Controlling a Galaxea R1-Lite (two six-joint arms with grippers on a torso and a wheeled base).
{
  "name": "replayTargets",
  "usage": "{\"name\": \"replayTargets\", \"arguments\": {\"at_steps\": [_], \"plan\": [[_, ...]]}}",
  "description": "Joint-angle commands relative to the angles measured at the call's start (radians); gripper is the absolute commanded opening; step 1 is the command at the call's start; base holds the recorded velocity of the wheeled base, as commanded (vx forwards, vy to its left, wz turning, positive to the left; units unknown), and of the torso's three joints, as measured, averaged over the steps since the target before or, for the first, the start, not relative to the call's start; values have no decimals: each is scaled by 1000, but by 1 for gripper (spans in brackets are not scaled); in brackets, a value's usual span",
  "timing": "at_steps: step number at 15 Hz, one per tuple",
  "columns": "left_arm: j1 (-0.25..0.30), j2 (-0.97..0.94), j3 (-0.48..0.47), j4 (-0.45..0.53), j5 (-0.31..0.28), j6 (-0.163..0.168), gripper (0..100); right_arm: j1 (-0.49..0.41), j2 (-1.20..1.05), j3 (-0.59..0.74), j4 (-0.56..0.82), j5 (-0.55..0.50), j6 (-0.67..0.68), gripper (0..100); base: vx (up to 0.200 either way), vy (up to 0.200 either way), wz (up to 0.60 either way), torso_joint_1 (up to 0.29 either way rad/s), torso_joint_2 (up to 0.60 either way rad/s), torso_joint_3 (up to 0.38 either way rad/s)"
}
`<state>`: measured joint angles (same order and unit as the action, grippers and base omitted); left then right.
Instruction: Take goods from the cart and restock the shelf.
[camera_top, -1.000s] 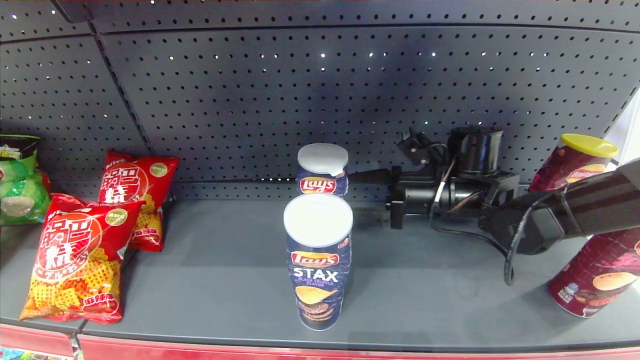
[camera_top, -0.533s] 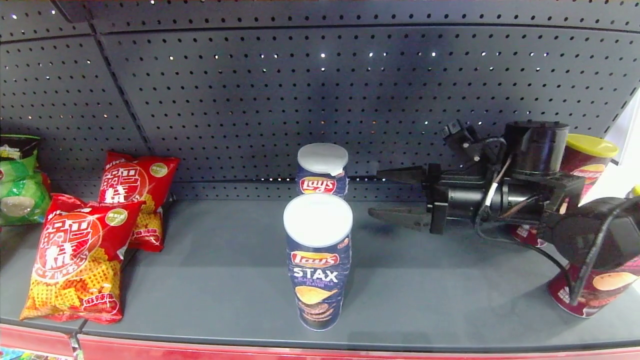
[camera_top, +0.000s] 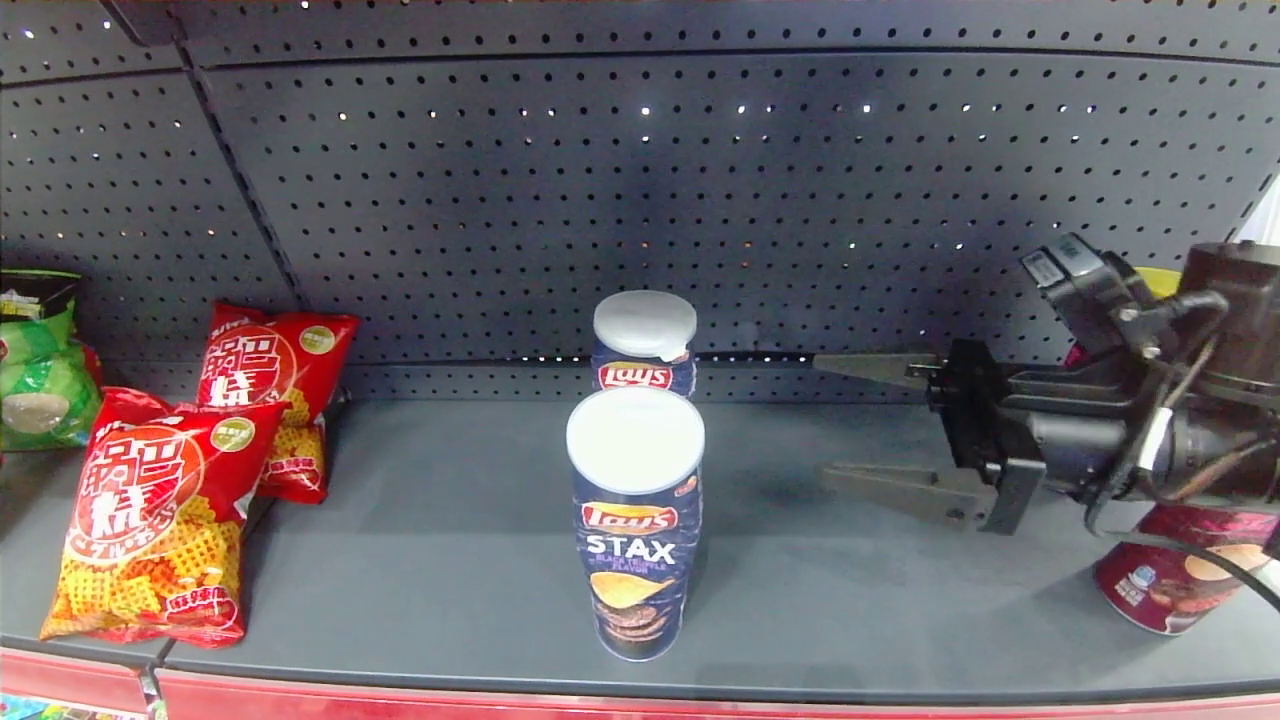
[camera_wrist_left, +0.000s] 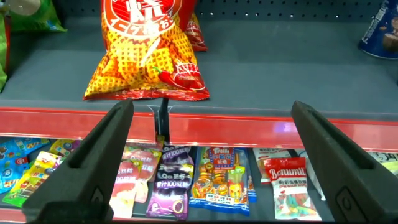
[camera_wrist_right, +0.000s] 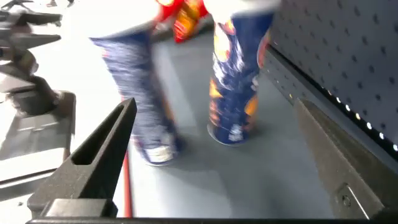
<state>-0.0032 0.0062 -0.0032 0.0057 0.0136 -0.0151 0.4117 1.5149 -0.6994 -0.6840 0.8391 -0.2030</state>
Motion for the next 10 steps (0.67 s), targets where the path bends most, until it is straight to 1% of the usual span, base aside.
{"name": "replayTargets", "arguments": {"at_steps": [1,3,4,5,6,7,10], "plan": [[0,1,0,0,2,0,100,44,-117,66,4,-2,-1,100,0,0,0,0,0,0],[0,1,0,0,0,0,100,82,-157,106,4,-2,-3,100,0,0,0,0,0,0],[0,1,0,0,0,0,100,127,-180,144,4,-8,-4,100,0,0,0,0,0,0],[0,1,0,0,2,0,100,150,-183,161,4,-11,-12,100,0,0,0,0,0,0],[0,1,0,0,2,0,100,150,-183,161,4,-11,-12,100,0,0,0,0,0,0],[0,1,0,0,0,0,100,171,-180,182,8,-11,-30,100,0,0,0,0,0,0],[0,1,0,0,0,0,100,193,-163,179,8,-9,-30,100,0,0,0,0,0,0]]}}
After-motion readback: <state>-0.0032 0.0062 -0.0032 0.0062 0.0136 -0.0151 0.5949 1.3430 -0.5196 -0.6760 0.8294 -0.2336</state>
